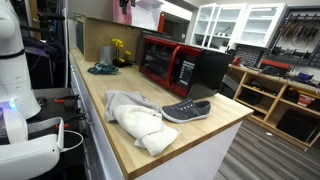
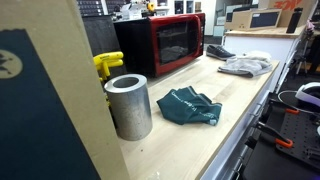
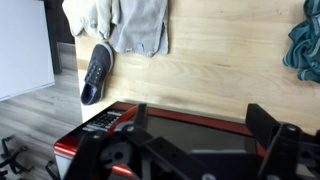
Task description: Push the microwave door until it is fully closed
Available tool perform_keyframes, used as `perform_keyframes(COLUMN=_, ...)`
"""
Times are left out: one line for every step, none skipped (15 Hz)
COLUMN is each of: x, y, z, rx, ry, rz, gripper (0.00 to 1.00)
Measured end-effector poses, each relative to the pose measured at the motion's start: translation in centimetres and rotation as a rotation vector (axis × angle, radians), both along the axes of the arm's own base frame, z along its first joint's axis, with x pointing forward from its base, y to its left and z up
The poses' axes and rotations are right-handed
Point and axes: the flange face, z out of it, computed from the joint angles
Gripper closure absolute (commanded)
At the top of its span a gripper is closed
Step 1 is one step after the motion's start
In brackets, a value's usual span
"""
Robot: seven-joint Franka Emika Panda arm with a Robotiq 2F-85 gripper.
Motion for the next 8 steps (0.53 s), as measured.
perform_keyframes(x=-0.5, y=0.2, z=0.0, rx=0.003, ry=0.01, rz=-0.029, gripper=0.0)
perform_keyframes(x=-0.9, y=0.3, z=0.0, rx=0.009, ry=0.016, rz=-0.053, gripper=0.0)
perform_keyframes(x=-1.3, y=0.4, z=0.2, rx=0.016, ry=0.018, rz=-0.07, gripper=0.0)
perform_keyframes(x=-1.6, y=0.5, z=0.5, rx=0.024, ry=0.016, rz=-0.079, gripper=0.0)
perform_keyframes(x=-2.0, y=0.6, z=0.8, rx=0.042, ry=0.018, rz=-0.081, gripper=0.0)
perform_keyframes(x=-2.4, y=0.8, z=1.1, rx=0.061, ry=0.017, rz=-0.081, gripper=0.0)
perform_keyframes(x=-2.7, y=0.9, z=1.5, rx=0.08, ry=0.014, rz=-0.08, gripper=0.0)
perform_keyframes(x=-3.1, y=1.1, z=1.9, rx=0.101, ry=0.011, rz=-0.077, gripper=0.0)
